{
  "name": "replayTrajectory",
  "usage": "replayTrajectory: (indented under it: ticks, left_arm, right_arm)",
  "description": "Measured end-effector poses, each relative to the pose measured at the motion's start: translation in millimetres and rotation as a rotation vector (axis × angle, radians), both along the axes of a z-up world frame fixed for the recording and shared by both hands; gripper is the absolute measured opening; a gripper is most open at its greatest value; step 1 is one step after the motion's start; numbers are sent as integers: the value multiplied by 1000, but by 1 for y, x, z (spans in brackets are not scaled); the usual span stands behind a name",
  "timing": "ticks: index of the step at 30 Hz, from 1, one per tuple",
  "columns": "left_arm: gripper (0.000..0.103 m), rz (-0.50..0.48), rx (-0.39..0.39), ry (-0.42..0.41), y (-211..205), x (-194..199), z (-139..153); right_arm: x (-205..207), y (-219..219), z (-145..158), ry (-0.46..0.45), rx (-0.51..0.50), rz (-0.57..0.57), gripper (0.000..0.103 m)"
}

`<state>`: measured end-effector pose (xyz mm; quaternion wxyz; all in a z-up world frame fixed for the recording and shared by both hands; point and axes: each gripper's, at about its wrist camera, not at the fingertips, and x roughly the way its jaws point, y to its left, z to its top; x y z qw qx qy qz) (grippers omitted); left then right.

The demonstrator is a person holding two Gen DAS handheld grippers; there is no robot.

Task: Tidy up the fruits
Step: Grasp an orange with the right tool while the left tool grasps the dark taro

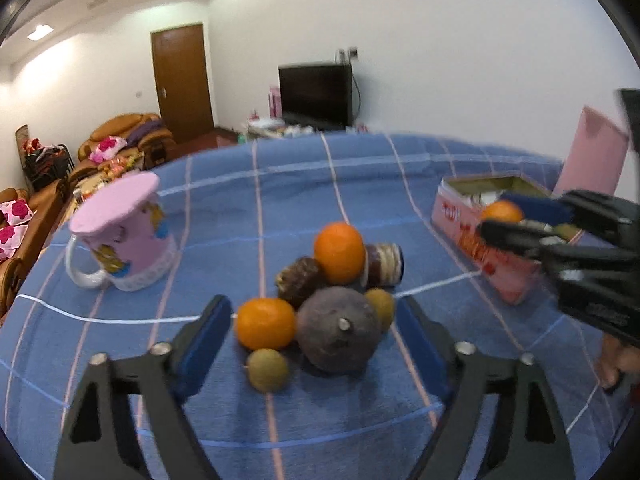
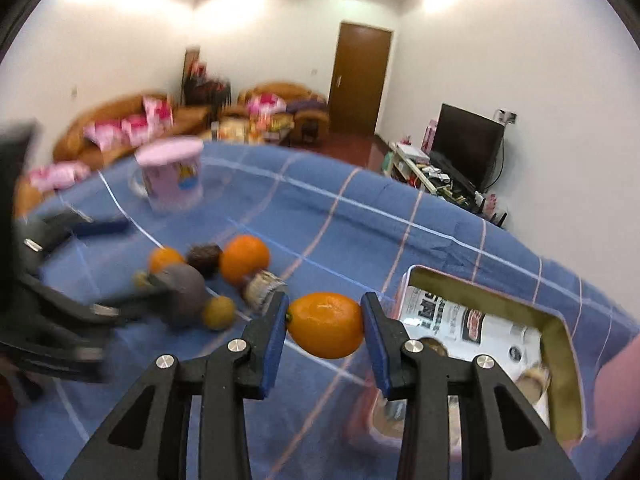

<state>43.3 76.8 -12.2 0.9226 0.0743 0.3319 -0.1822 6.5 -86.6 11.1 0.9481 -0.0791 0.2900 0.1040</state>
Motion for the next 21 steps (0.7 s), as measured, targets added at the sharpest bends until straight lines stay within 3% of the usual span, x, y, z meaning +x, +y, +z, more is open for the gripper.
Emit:
replayTrajectory:
  ticks: [4,10,13,14,17,21]
  left_arm:
    - [69,22,0,53,-10,12,-6]
    - [70,38,107,34,-32,14,-11]
    - [66,30,121,26,-38,11,-11]
    - [55,22,116,28,-39,8,-11]
    - [49,40,113,22,-37,5,-9]
    - [51,39,-7,73,-19,14,-8]
  right_arm:
    - [-12,-10,-6,6,114,-41,39]
    - [-12,-8,-16,34,136,-28,39]
    - [-14,-9,-17,37,135,-24,39]
    - [-13,-8,-18,39,136,-25,39]
    - [-15,-10,-17,40,139,-29,39]
    - [-17,-11,-15,35,139,-30,39]
